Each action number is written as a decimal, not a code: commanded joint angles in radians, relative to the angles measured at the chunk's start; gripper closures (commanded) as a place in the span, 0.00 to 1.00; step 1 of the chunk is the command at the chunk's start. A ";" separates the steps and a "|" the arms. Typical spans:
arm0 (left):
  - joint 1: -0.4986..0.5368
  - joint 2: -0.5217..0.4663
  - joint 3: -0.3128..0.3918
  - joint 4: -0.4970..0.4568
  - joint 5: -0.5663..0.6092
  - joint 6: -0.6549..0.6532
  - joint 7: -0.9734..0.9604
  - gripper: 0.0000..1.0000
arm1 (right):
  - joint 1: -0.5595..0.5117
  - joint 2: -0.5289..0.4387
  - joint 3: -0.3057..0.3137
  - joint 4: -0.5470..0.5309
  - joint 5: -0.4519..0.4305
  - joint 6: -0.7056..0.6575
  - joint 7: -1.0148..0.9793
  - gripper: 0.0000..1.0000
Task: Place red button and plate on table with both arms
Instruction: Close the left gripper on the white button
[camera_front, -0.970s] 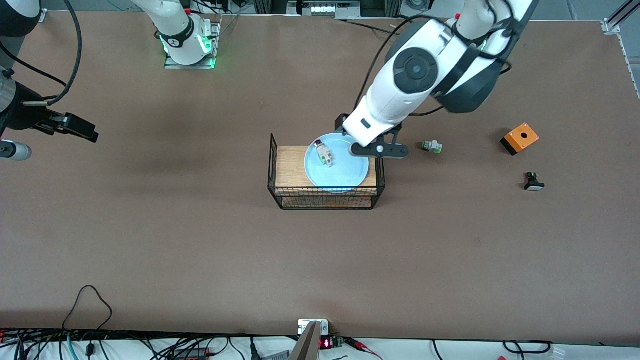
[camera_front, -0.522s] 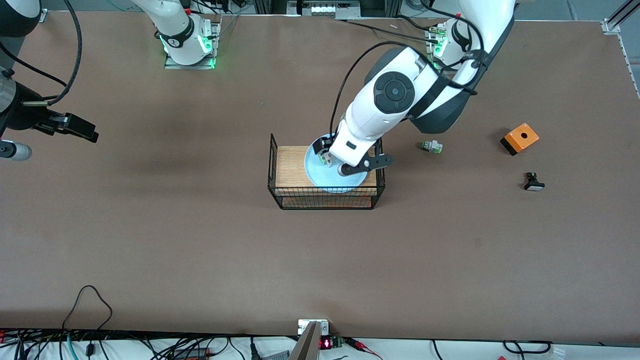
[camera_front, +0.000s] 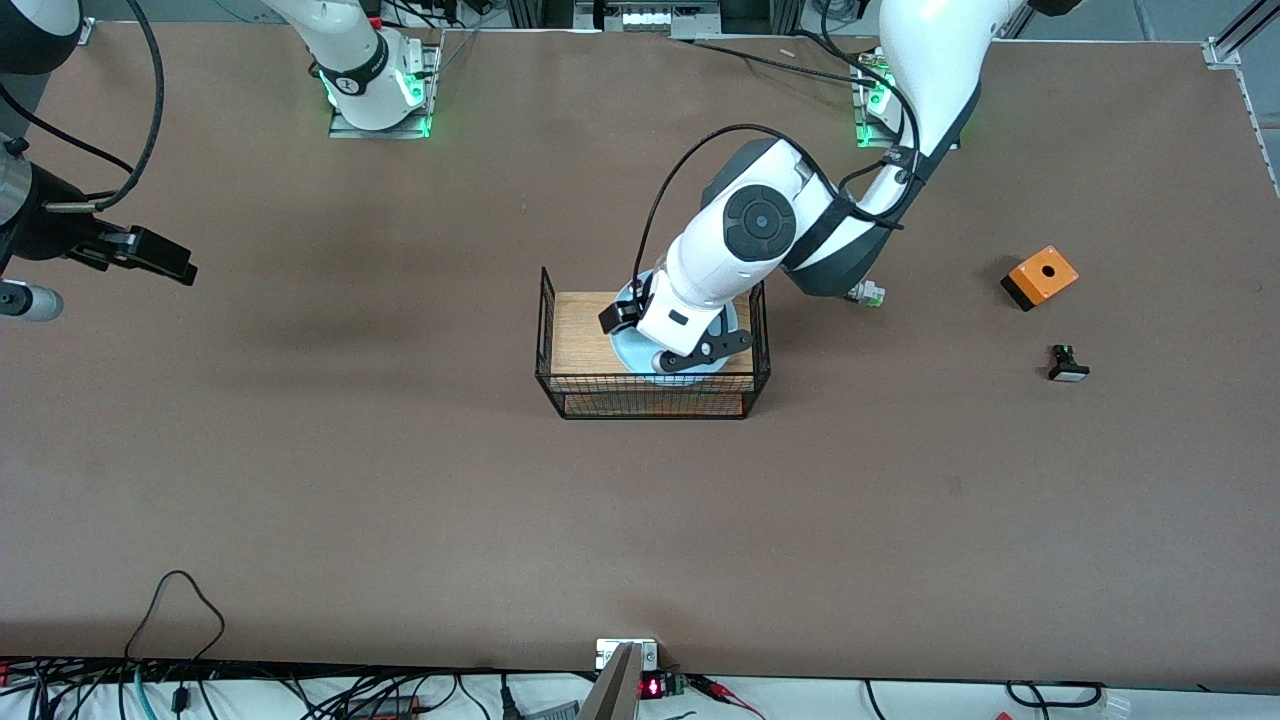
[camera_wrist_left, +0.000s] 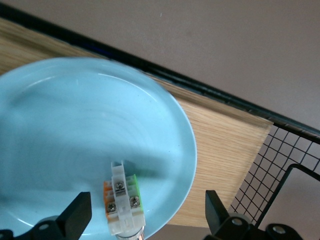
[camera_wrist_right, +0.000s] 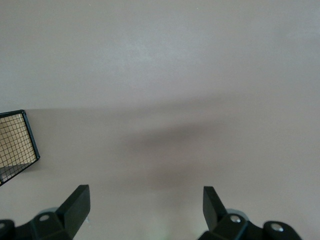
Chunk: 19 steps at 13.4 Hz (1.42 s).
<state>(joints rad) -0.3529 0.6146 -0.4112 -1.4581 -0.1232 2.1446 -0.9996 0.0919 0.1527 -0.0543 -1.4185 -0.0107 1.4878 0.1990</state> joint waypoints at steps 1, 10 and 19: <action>-0.009 0.000 0.009 -0.001 -0.007 -0.072 0.000 0.00 | -0.005 0.013 0.005 0.026 -0.009 -0.006 0.013 0.00; -0.014 0.005 0.009 0.007 -0.009 -0.124 -0.045 0.55 | 0.012 0.019 0.014 0.026 -0.003 -0.008 0.023 0.00; 0.046 -0.047 0.006 0.125 -0.015 -0.312 -0.033 0.81 | 0.133 0.016 0.014 0.027 0.000 -0.017 0.327 0.00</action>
<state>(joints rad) -0.3304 0.6133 -0.4055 -1.3887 -0.1232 1.9452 -1.0339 0.1860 0.1626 -0.0397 -1.4182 -0.0092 1.4871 0.4603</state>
